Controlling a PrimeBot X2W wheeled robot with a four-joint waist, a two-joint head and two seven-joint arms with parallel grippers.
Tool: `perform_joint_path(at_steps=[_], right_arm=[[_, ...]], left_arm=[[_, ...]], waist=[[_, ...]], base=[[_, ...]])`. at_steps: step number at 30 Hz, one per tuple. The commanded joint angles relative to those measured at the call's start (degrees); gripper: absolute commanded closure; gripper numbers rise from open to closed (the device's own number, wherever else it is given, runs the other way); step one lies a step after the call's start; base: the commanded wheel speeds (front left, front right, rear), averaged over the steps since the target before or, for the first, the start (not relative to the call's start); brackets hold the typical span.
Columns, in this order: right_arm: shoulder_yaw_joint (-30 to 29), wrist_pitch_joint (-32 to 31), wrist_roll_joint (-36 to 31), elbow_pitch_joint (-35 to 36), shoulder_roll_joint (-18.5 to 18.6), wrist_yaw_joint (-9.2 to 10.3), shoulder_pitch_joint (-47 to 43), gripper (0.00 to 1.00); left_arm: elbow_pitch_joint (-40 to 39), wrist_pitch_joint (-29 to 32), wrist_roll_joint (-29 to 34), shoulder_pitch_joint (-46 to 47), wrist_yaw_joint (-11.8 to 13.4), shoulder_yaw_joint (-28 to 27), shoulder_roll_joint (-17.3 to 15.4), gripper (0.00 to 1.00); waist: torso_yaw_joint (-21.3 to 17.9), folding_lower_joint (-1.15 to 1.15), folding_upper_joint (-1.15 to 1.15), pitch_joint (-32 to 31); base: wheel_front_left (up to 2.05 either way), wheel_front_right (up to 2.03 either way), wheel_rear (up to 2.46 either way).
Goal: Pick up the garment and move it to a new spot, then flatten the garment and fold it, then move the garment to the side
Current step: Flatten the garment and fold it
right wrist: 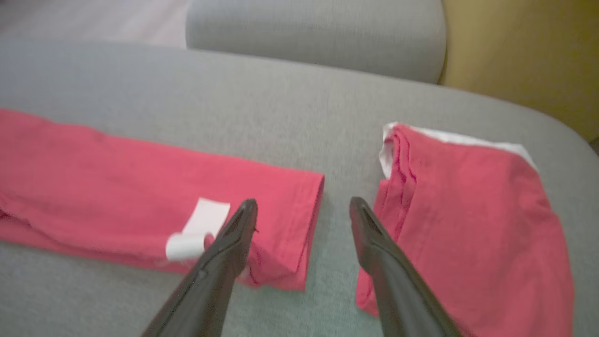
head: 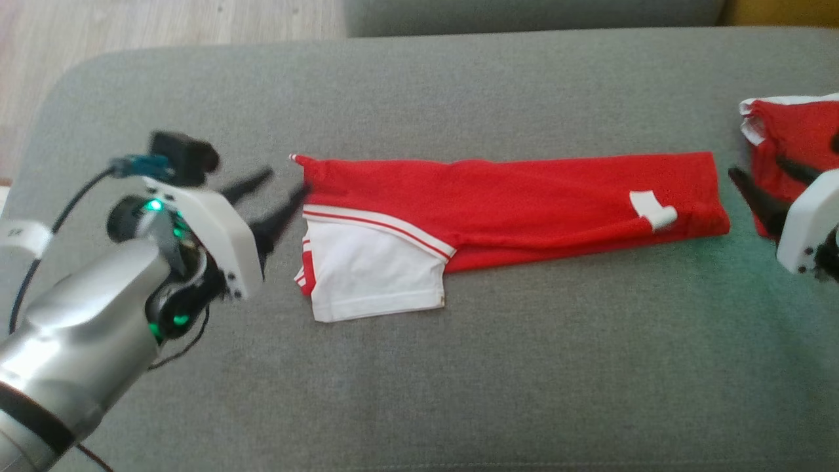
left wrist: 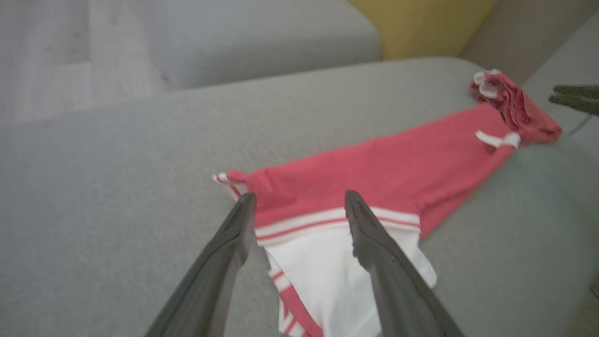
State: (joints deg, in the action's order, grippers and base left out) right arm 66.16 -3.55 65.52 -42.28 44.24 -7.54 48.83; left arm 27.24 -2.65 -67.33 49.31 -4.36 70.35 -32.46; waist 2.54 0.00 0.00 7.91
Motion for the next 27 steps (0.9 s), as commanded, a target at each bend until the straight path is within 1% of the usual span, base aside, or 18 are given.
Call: perform_joint_path(at_steps=[1, 3, 5, 6, 9, 11, 13, 15, 19, 21, 24, 27], right_arm=[[-1.84, 3.11, 0.86, -0.14, 0.46, 0.05, 0.61, 0.00], [-3.45, 6.19, 1.62, -0.46, -0.78, 0.05, 0.14, 0.00], [-4.88, 9.62, 1.97, -0.43, -2.26, 0.05, -0.48, 0.00], [-4.88, 9.62, 1.97, -0.43, -2.26, 0.05, -0.48, 0.00], [-8.87, 15.42, 4.00, -1.49, -5.14, 0.05, -1.95, 0.00], [-12.17, 17.63, 5.20, -1.93, -7.68, 0.05, -3.25, 0.00], [-15.02, 18.40, 4.10, -1.89, -9.61, 0.05, -4.81, 0.00], [-21.55, 18.50, 1.26, -0.66, -11.42, 0.05, -6.19, 0.00], [-35.33, 18.53, -9.01, 3.84, -15.92, 0.05, -13.11, 0.00], [-40.87, 18.53, -14.74, 6.63, -18.82, 0.05, -17.40, 0.00], [-47.21, 18.54, -22.38, 10.54, -23.38, 0.05, -23.26, 0.00], [-51.00, 18.54, -28.90, 14.00, -27.26, 0.05, -27.77, 0.00]], left_arm=[[0.08, -4.43, 0.54, 1.42, 1.78, -4.18, -0.97, 0.00], [0.47, -8.59, -0.18, 0.41, 3.23, -6.39, -0.14, 0.00], [0.30, -11.01, 0.12, -0.60, 4.59, -8.46, 0.49, 0.00], [0.30, -11.01, 0.12, -0.60, 4.59, -8.46, 0.49, 0.00], [-0.94, -12.22, 1.33, -3.24, 6.70, -12.95, 1.61, 0.00], [-3.27, -12.30, 5.26, -5.60, 8.65, -18.47, 2.25, 0.00], [-6.35, -12.31, 8.91, -9.80, 9.75, -25.38, 3.86, 0.00], [-9.64, -12.32, 12.91, -14.83, 10.60, -33.42, 6.04, 0.00], [-15.99, -12.33, 23.26, -24.78, 9.45, -46.53, 11.23, 0.00], [-18.39, -12.33, 28.27, -29.18, 8.27, -51.83, 14.25, 0.00], [-21.10, -12.34, 35.22, -34.42, 6.03, -57.93, 18.74, 0.00], [-23.21, -12.34, 41.51, -38.22, 3.23, -62.45, 22.81, 0.00]], waist=[[-0.40, 0.00, 0.00, -1.07], [-0.57, 0.00, 0.00, -1.84], [-0.77, 0.00, 0.00, -2.54], [-0.77, 0.00, 0.00, -2.54], [-0.95, 0.00, 0.00, -3.65], [-1.05, 0.00, 0.00, -4.00], [-0.97, 0.00, 0.00, -4.26], [-1.03, 0.00, 0.00, -4.37], [-1.13, 0.00, 0.00, -4.72], [-1.19, 0.00, 0.00, -5.06], [-1.32, 0.00, 0.00, -5.48], [-1.43, 0.00, 0.00, -5.77]], base=[[0.00, 0.00, 0.00], [0.00, 0.00, 0.00], [0.00, 0.00, 0.00], [0.00, 0.00, 0.00], [0.00, 0.00, 0.00], [0.00, 0.00, 0.00], [0.00, 0.00, 0.00], [0.00, 0.00, 0.00], [0.00, 0.00, 0.00], [0.00, 0.00, 0.00], [0.00, 0.00, 0.00], [0.00, 0.00, 0.00]])
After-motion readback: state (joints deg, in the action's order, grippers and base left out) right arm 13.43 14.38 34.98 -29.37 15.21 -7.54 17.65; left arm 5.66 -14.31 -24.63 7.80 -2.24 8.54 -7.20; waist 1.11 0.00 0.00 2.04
